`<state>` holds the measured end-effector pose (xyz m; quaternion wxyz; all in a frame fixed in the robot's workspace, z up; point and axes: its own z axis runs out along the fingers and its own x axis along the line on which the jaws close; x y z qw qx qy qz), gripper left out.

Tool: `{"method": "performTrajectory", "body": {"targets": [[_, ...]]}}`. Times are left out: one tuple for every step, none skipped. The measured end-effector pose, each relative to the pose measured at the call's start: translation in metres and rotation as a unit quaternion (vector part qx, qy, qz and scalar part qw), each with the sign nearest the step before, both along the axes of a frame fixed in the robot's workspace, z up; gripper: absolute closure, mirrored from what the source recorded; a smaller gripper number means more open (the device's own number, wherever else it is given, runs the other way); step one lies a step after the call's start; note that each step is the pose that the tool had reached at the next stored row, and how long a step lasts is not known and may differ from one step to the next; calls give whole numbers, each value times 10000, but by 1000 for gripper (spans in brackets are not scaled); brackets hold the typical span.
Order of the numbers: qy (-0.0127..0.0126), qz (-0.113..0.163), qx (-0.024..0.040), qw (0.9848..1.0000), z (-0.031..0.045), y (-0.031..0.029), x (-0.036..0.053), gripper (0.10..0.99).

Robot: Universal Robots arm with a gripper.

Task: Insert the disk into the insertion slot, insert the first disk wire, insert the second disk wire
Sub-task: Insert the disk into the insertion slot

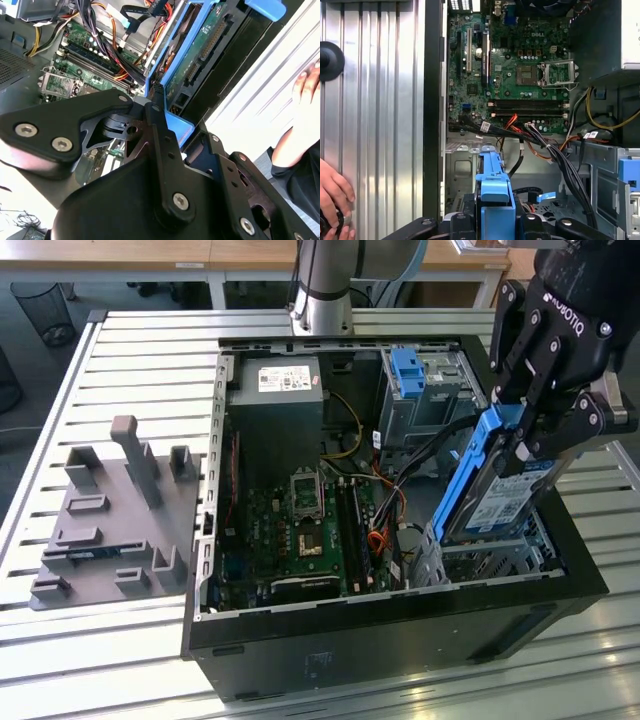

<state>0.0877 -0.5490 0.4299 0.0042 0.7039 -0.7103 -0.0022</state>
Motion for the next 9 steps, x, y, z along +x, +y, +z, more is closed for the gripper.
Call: {"method": "performTrajectory", "body": {"targets": [[0, 0, -1, 10000, -8, 0, 0, 722], [0, 0, -1, 10000, -18, 0, 0, 722], [0, 0, -2, 10000, -27, 0, 0, 722], [0, 0, -6, 10000, -35, 0, 0, 722], [0, 0, -8, 10000, -43, 1, 1, 722], [-1, 1, -8, 10000, -54, 1, 1, 722], [0, 1, -3, 10000, -69, 0, 1, 722], [0, 1, -2, 10000, -80, 0, 1, 722], [0, 0, -4, 10000, -87, 1, 1, 722]]}}
